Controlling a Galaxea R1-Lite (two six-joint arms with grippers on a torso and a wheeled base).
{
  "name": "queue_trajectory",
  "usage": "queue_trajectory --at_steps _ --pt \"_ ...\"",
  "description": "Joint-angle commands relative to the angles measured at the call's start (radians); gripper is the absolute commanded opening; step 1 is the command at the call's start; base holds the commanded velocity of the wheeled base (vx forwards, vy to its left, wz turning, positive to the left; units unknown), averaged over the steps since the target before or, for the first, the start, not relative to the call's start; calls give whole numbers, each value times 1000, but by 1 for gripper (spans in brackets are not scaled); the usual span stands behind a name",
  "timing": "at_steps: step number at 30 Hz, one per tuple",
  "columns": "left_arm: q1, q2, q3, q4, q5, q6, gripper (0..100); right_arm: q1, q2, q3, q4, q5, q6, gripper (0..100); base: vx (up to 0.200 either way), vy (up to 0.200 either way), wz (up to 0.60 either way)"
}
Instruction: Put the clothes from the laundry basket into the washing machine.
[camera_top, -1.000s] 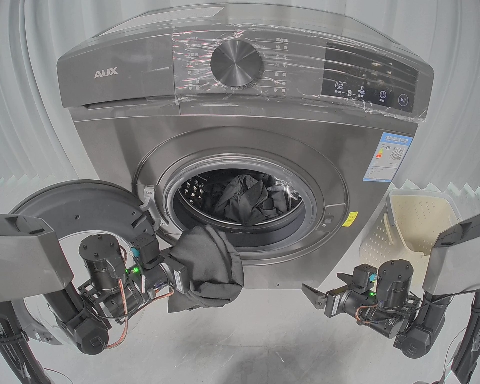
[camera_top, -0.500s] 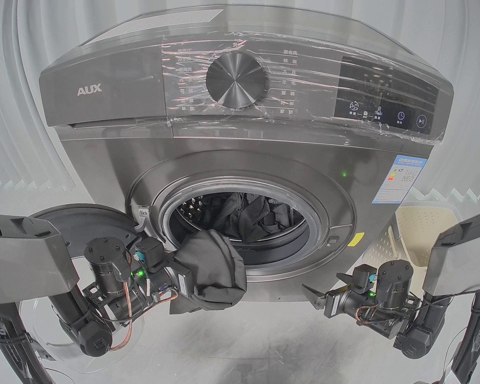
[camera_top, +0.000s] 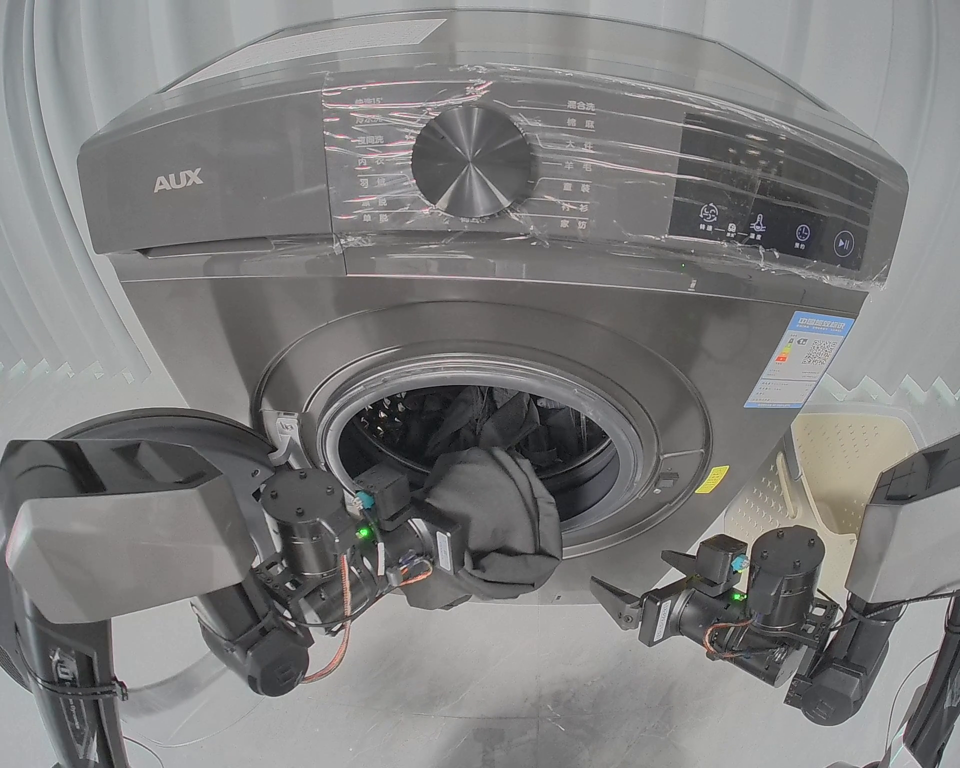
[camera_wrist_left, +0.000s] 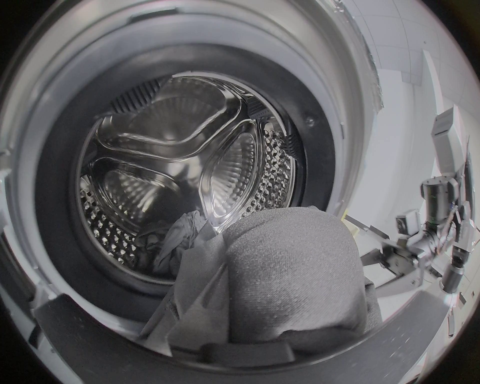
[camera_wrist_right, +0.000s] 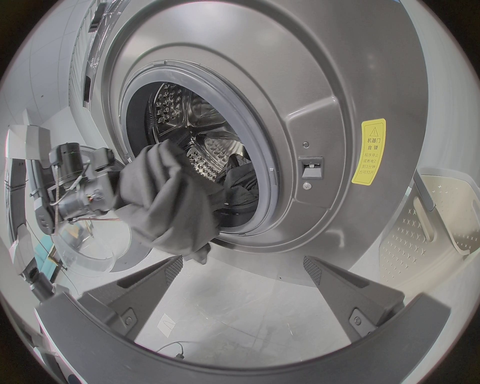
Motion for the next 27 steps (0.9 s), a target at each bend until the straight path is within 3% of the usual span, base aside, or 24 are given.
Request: queue_trajectory --at_steps 1,2,9,14,18,27 --pt "0 174 -193 -2 -1 -48 0 18 -6 7 -1 -1 1 100 0 0 0" --pt "6 203 -256 2 4 -59 0 24 -6 5 -1 -1 0 100 0 0 0" --pt "29 291 -469 75 15 -65 0 22 -6 5 -1 -1 1 100 0 0 0" --pt "43 325 -581 136 55 -65 0 24 -5 5 -1 -1 1 100 0 0 0" --pt "47 334 -727 265 108 -65 0 24 -3 3 -1 1 1 100 0 0 0" --pt "50 432 -1008 404 162 -63 0 22 -6 3 -1 1 1 100 0 0 0"
